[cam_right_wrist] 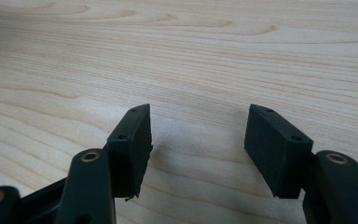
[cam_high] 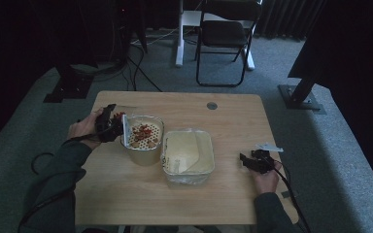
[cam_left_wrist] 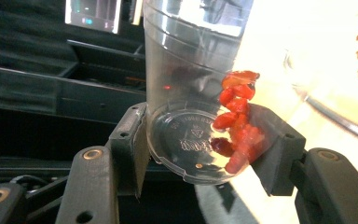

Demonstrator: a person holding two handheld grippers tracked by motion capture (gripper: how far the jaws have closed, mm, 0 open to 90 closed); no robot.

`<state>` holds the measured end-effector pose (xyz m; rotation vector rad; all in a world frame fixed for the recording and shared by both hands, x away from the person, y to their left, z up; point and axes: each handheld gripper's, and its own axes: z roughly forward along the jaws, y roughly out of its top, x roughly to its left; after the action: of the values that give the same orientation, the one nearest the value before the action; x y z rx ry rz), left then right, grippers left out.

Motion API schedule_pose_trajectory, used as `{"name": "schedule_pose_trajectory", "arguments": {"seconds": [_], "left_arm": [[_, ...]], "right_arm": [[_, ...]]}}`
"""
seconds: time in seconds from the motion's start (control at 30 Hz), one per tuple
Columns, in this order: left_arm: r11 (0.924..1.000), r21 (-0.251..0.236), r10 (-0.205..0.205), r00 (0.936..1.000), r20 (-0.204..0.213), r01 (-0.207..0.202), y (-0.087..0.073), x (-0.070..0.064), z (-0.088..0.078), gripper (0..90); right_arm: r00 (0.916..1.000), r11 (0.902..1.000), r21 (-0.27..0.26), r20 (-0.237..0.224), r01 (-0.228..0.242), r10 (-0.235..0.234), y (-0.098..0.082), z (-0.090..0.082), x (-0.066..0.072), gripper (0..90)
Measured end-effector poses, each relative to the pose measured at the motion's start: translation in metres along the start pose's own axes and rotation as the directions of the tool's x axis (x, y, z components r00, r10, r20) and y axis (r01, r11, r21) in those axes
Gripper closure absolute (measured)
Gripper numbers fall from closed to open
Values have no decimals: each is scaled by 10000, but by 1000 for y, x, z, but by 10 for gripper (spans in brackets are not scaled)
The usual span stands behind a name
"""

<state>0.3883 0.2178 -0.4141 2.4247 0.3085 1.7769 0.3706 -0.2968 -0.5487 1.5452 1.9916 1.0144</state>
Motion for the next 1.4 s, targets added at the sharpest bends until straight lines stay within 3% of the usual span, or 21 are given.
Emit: {"name": "schedule_pose_trajectory", "arguments": {"seconds": [0.17,0.2,0.23,0.4,0.6,0.63,0.7,0.73,0.77,0.83,0.87,0.9,0.93,1.0,1.03,1.07,1.17,1.2,1.23,1.37,1.4], "left_arm": [[9940,-349,-1021,9935,511,1040,3,7,0,441],[9940,-349,-1021,9935,511,1040,3,7,0,441],[9897,-429,-1337,9889,645,1366,4,8,0,441],[9808,-667,-1765,9794,982,1834,8,6,-1,441],[9602,-997,-2447,9579,1502,2609,13,7,-1,440],[9602,-997,-2447,9579,1502,2609,13,7,-1,440],[9474,-1138,-2760,9438,1819,2990,16,10,-2,439],[9474,-1138,-2760,9438,1819,2990,16,10,-2,439],[9385,-1214,-2957,9340,2003,3231,18,11,-3,439],[9385,-1214,-2957,9340,2003,3231,18,11,-3,439],[9190,-1342,-3337,9125,2365,3708,21,13,-3,438],[9095,-1399,-3497,9024,2516,3915,23,13,-3,438],[9049,-1453,-3548,8977,2611,4000,24,14,-4,438],[8896,-1565,-3753,8820,2852,4291,26,15,-5,437],[8896,-1565,-3753,8820,2852,4291,26,15,-5,437],[8738,-1636,-3954,8650,3090,4579,28,17,-6,437],[8522,-1749,-4157,8410,3463,4932,32,19,-8,436],[8522,-1749,-4157,8410,3463,4932,32,19,-8,436],[8396,-1807,-4252,8268,3682,5123,33,19,-10,435],[8199,-1683,-4502,7979,4009,5472,36,20,-8,435],[8199,-1683,-4502,7979,4009,5472,36,20,-8,434]], "right_arm": [[9955,9967,-290,-590,-759,741,6,-6,-3,464],[9955,9967,-290,-590,-759,741,6,-6,-3,464],[9936,9951,-462,-760,-875,838,9,-9,-3,470],[9957,9910,-1244,-846,-494,390,40,-30,3,489],[9937,9843,-1760,-1122,-156,-43,67,-43,18,505],[9937,9843,-1760,-1122,-156,-43,67,-43,18,505],[9910,9804,-1965,-1279,145,-403,81,-47,28,508],[9903,9798,-1992,-1307,204,-472,84,-48,31,508],[9892,9783,-2046,-1340,319,-603,90,-49,35,511],[9883,9770,-2098,-1361,387,-683,93,-50,37,511],[9863,9730,-2247,-1408,524,-857,102,-53,45,516],[9849,9709,-2312,-1430,627,-977,106,-54,48,518],[9835,9687,-2367,-1431,744,-1105,110,-55,52,520],[9800,9645,-2475,-1490,922,-1319,116,-58,59,520],[9800,9645,-2475,-1490,922,-1319,116,-58,59,520],[9769,9600,-2592,-1530,1060,-1492,122,-61,66,519],[9739,9556,-2666,-1504,1258,-1701,129,-63,72,517],[9736,9550,-2671,-1490,1290,-1732,130,-63,73,516],[9740,9558,-2656,-1493,1263,-1702,131,-63,73,517],[9759,9585,-2519,-1350,1336,-1715,129,-60,71,516],[9759,9585,-2519,-1350,1336,-1715,129,-60,71,516]]}}
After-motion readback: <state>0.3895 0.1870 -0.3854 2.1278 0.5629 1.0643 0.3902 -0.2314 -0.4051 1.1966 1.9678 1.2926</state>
